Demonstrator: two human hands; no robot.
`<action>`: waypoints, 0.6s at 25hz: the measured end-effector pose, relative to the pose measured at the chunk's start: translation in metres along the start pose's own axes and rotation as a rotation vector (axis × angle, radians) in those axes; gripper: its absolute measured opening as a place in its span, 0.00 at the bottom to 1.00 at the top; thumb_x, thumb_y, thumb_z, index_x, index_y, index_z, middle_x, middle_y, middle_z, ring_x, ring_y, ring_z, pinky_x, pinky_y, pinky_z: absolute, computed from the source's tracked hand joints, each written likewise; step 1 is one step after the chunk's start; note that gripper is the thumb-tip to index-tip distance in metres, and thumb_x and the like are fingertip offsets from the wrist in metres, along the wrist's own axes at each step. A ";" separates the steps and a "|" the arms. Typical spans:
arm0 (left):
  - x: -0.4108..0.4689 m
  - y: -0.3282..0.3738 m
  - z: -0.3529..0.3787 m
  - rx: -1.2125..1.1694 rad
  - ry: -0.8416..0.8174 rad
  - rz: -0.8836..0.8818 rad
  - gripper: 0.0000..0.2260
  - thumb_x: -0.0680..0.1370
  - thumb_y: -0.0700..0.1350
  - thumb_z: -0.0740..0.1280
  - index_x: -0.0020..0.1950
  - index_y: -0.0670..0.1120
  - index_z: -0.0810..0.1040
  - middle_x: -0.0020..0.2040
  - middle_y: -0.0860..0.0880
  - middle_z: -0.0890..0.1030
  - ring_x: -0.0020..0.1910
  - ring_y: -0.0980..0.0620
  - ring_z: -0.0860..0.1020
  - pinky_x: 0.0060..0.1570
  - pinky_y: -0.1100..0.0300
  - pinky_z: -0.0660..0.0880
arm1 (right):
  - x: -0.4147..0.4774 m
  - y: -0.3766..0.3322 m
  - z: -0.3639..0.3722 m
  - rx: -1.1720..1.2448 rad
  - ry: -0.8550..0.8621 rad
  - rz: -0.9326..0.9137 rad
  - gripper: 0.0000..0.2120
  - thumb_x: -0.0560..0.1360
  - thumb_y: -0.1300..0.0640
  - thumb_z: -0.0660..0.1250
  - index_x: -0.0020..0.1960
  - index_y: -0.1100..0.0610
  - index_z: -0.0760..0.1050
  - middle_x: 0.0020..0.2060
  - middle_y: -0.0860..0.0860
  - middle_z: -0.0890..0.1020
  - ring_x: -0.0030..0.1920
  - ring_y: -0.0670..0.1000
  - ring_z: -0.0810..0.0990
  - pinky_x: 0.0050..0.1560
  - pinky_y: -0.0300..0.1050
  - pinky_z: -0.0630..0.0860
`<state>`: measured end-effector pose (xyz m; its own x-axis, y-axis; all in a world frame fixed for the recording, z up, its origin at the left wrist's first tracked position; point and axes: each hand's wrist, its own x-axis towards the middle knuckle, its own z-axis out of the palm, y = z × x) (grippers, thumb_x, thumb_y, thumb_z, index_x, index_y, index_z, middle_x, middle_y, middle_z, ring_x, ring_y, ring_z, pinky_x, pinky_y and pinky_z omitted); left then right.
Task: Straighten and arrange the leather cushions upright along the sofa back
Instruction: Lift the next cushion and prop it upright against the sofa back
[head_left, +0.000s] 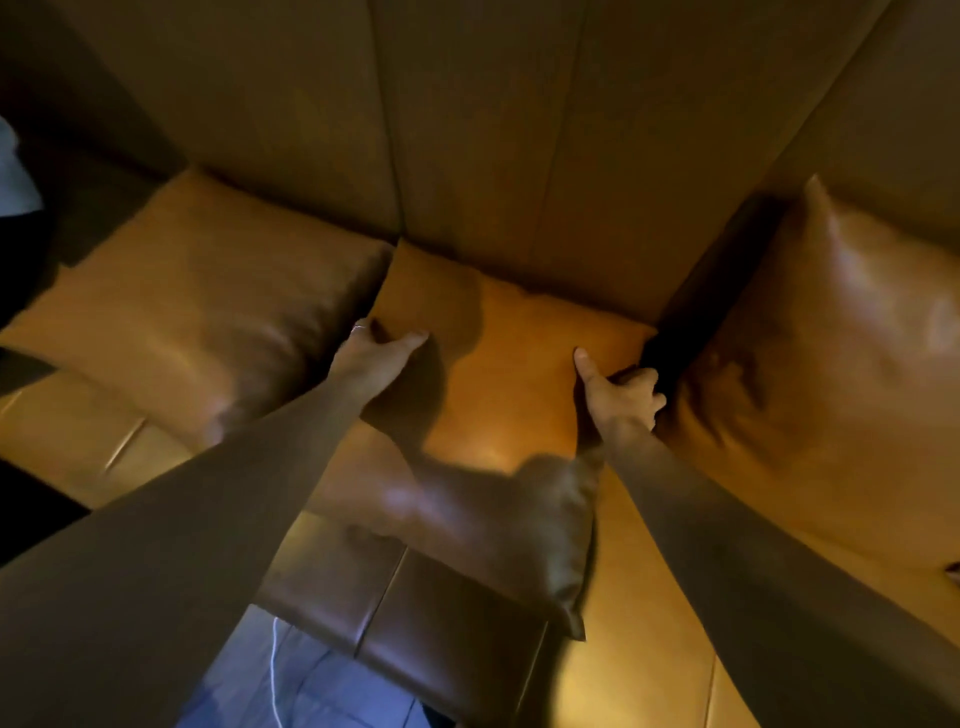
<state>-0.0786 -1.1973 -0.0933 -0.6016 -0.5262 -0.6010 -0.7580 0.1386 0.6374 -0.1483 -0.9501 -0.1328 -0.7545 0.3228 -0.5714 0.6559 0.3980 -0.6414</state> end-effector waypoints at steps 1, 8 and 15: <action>0.006 -0.001 0.002 0.029 0.012 -0.021 0.46 0.67 0.72 0.69 0.79 0.52 0.61 0.73 0.45 0.72 0.69 0.38 0.73 0.68 0.40 0.69 | 0.005 0.003 0.000 0.100 -0.029 0.044 0.43 0.70 0.37 0.75 0.74 0.55 0.60 0.73 0.60 0.66 0.70 0.67 0.68 0.69 0.63 0.68; 0.009 0.007 -0.005 0.196 0.051 -0.067 0.54 0.63 0.83 0.56 0.78 0.47 0.65 0.76 0.41 0.66 0.74 0.36 0.64 0.72 0.38 0.63 | 0.001 0.008 -0.011 0.468 -0.241 0.176 0.59 0.50 0.47 0.84 0.76 0.53 0.60 0.66 0.56 0.77 0.62 0.63 0.79 0.64 0.66 0.75; -0.046 0.010 -0.025 -0.212 0.038 0.011 0.46 0.70 0.73 0.67 0.75 0.40 0.69 0.71 0.47 0.71 0.69 0.38 0.72 0.69 0.46 0.69 | -0.047 -0.012 -0.052 0.504 -0.273 -0.035 0.36 0.66 0.61 0.80 0.67 0.53 0.65 0.55 0.51 0.79 0.53 0.56 0.80 0.56 0.58 0.79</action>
<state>-0.0523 -1.1930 -0.0473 -0.5967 -0.5574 -0.5772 -0.6790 -0.0326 0.7334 -0.1217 -0.9258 -0.0715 -0.7871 0.0570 -0.6142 0.6100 -0.0755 -0.7888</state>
